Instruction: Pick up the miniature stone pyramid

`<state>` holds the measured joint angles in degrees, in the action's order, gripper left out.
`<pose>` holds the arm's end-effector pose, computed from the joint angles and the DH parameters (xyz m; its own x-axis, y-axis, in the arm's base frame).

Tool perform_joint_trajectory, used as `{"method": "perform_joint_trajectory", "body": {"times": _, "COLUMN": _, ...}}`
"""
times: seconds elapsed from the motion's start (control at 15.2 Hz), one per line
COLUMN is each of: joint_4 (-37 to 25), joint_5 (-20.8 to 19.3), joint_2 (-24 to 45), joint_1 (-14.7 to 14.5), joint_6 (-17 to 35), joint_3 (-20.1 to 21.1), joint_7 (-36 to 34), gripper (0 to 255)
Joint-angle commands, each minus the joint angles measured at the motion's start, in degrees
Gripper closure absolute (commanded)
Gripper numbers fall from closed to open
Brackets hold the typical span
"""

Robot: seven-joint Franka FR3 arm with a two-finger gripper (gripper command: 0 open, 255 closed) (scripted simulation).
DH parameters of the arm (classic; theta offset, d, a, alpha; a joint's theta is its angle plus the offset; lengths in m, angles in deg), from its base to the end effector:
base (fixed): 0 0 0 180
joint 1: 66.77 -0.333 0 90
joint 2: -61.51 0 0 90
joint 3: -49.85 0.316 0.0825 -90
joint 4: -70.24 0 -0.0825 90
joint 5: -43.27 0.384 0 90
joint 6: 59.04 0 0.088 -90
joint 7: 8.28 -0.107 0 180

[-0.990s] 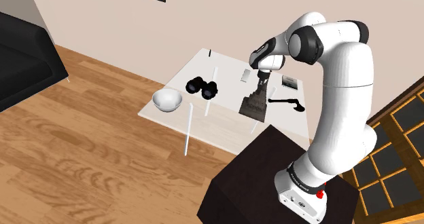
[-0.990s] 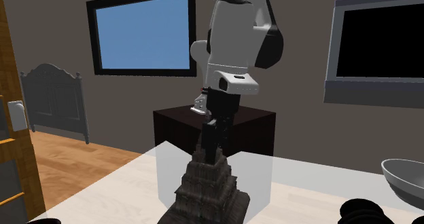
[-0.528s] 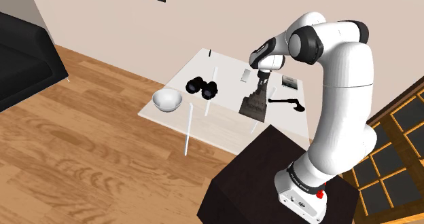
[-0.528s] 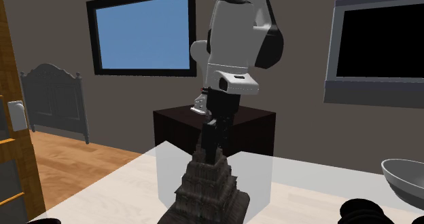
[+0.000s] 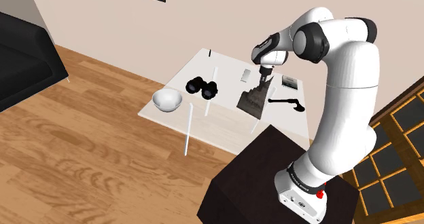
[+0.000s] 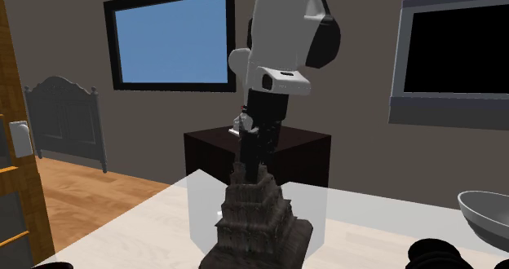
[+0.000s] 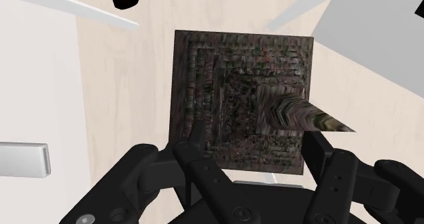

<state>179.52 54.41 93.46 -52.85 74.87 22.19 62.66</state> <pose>0.4768 -0.4008 0.2279 0.9022 0.4126 -0.1255 0.4150 -0.9098 -0.0074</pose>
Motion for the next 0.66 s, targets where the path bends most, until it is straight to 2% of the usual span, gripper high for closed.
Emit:
{"method": "perform_joint_trajectory", "body": {"times": 0.0, "joint_4": 0.23, "joint_5": -0.62, "joint_2": -1.36, "joint_1": -0.57, "joint_6": -0.90, "joint_3": -0.49, "joint_7": -0.44, "gripper": 255}}
{"method": "perform_joint_trajectory", "body": {"times": 0.59, "joint_4": -0.33, "joint_5": -2.63, "joint_2": -5.10, "joint_1": -1.67, "joint_6": -4.93, "joint_3": -1.93, "joint_7": -1.33, "gripper": 255}}
